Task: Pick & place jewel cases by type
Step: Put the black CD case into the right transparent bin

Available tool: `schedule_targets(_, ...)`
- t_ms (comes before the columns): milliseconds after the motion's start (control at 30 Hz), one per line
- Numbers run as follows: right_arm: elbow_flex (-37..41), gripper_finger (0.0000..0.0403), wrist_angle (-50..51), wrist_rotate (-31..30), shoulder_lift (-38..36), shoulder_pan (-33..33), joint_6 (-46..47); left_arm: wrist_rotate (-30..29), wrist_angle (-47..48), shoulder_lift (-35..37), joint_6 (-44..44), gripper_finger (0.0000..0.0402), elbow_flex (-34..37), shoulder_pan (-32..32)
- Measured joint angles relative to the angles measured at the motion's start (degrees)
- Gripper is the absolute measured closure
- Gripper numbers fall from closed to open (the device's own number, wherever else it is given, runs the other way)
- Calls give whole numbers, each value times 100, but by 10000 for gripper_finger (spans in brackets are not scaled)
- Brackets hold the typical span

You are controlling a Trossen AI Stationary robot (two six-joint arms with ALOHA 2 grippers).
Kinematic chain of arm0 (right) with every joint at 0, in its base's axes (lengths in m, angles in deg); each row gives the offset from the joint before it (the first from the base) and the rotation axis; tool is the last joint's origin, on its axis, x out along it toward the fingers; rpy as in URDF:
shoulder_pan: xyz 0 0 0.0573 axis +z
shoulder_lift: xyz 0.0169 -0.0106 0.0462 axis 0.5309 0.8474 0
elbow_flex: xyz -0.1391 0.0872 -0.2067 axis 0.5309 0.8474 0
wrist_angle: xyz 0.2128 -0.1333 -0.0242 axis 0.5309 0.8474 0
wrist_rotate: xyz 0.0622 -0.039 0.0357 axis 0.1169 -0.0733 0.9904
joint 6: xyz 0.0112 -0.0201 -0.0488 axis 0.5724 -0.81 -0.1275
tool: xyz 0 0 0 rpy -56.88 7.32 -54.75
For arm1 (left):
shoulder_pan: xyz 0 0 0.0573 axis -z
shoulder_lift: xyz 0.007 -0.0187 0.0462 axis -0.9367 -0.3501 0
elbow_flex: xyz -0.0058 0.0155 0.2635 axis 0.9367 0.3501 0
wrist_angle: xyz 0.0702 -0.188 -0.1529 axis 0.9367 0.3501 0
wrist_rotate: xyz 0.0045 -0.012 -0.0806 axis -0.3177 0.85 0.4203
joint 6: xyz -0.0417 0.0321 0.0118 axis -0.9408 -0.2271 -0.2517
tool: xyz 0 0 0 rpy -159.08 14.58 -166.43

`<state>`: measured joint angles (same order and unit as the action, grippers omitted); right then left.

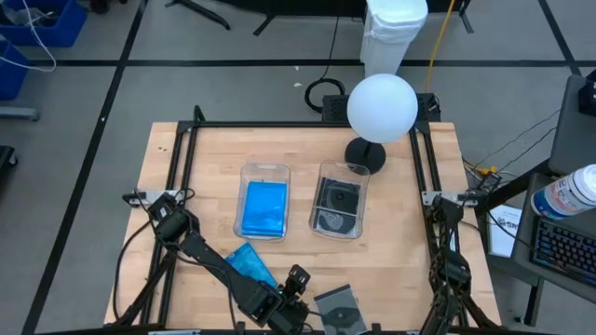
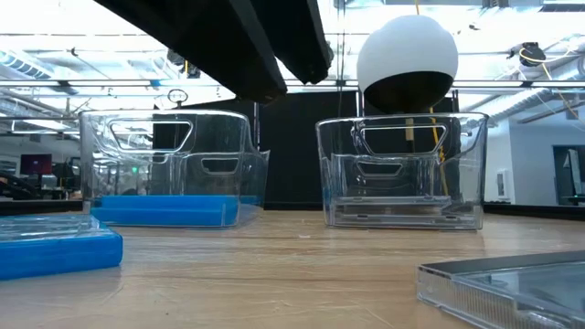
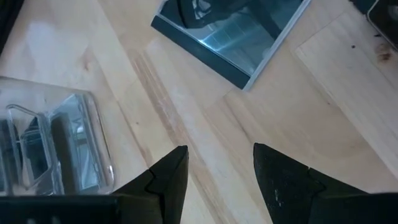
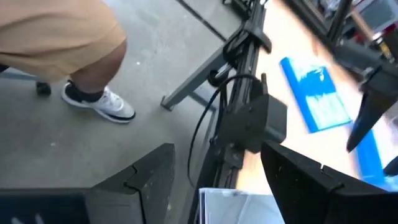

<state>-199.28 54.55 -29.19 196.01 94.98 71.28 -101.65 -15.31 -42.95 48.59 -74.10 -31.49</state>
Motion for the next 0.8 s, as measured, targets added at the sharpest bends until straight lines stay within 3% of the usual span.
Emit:
schedule_targets(233,17,173,-350,-144,535,-32,-360,-65,290,0,-241,215,2,0)
schedule_targets(433,15,173,-402,-814,603,-15,-834,-78,303,0,-304,215,2,0)
schedule_targets(800,33,174,-255,-811,608,56,-910,-80,320,0,-304,215,2,0)
